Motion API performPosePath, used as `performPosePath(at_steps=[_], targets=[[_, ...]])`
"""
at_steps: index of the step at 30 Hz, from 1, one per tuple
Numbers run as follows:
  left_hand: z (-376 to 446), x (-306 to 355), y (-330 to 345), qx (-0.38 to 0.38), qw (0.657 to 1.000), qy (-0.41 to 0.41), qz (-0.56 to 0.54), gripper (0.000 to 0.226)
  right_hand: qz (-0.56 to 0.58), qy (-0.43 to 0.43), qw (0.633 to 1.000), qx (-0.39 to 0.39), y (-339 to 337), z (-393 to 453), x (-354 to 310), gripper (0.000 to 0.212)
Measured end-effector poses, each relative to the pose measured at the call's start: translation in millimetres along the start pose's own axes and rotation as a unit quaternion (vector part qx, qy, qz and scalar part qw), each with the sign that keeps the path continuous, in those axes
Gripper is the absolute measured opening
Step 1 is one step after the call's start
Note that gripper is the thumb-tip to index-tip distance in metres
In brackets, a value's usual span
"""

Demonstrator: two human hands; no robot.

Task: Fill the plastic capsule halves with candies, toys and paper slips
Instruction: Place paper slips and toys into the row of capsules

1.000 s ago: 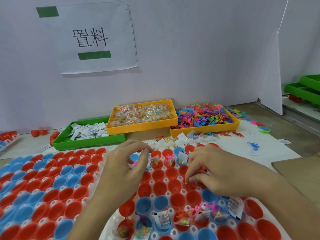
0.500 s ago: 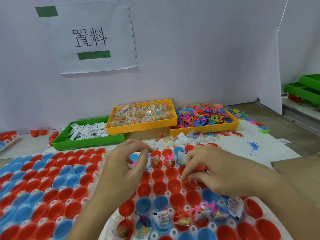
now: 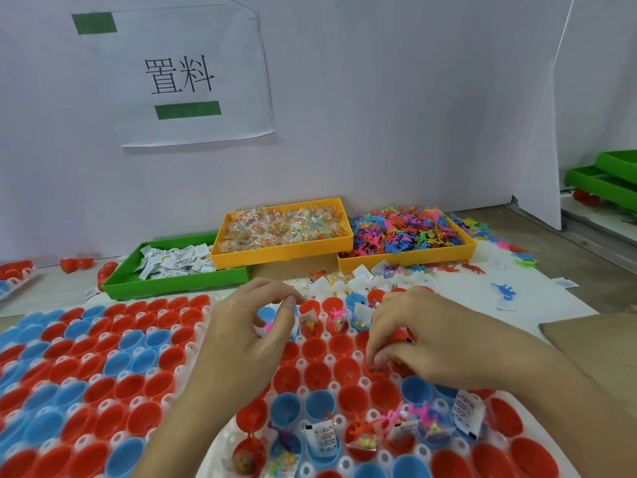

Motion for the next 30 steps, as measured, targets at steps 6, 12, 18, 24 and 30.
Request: performPosePath(at_steps=[6,12,18,24,30], targets=[[0.3,0.2,0.1,-0.001,1.000,0.002,0.004,0.025,0.017,-0.011,1.000,0.021,-0.7,-0.2,3.6,0.019],[0.8,1.7,-0.5,-0.002,1.000,0.003,0.004,0.024,0.054,-0.010,0.992,0.113,-21.8,-3.4,13.4,0.023],[0.7,2.7,-1.3,0.000,1.000,0.007,-0.001,0.022,-0.035,0.216,0.931,0.292,-73.2,-31.6,101.8,0.019],[1.0,1.8,-1.2,-0.001,1.000,0.006,0.004,0.022,-0.043,0.439,0.882,0.168,-62.8,-49.7,160.3,0.019],[1.1,-0.2,-0.4,-0.002,1.000,0.003,0.002,0.023,-0.059,0.474,0.867,0.143,-52.4,-43.2,165.7,0.021]])
Point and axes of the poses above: each hand's wrist, its own z-axis towards the middle knuckle, its own y-axis out of the palm, x = y × z, the point moved 3 cm from there along z, towards the middle knuckle, and after that the axes turned 1 degree about y, right-handed, at the moved point
